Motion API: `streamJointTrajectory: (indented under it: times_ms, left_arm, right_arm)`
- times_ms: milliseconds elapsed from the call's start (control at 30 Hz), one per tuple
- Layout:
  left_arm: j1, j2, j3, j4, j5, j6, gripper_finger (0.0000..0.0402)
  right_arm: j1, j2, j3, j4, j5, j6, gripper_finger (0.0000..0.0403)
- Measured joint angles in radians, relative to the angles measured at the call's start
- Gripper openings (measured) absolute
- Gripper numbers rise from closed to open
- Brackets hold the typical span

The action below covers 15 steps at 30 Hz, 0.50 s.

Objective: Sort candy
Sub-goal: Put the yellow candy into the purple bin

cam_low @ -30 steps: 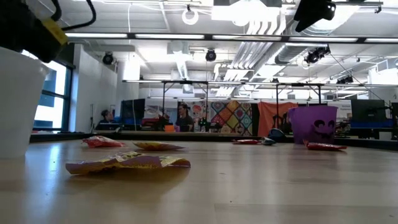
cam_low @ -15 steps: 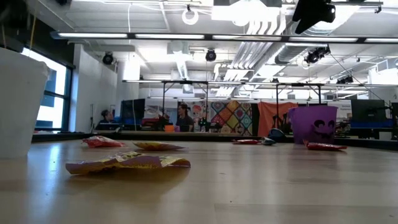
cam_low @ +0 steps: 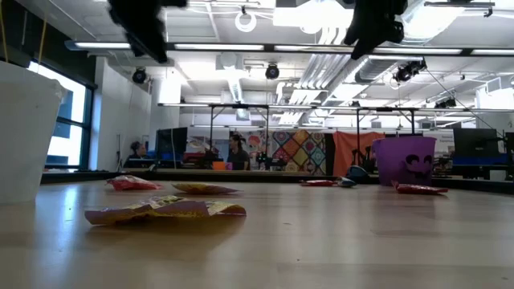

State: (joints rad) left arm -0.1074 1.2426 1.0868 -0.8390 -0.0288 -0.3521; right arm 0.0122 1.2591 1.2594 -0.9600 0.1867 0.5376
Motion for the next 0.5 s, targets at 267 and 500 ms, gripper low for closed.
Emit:
streamJointTrajectory:
  times_ms: [267,500]
  left_arm:
    - [0.137,0.213,-0.089,0.173,0.090,0.343,0.0056]
    - [0.131,0.383,-0.141,0.305,0.102,0.441,0.0149]
  right_arm:
    - [-0.026,-0.024,0.000,-0.003,0.014,0.079,0.0197]
    - [-0.032,-0.038,0.000,-0.008,0.051,0.093,0.0197]
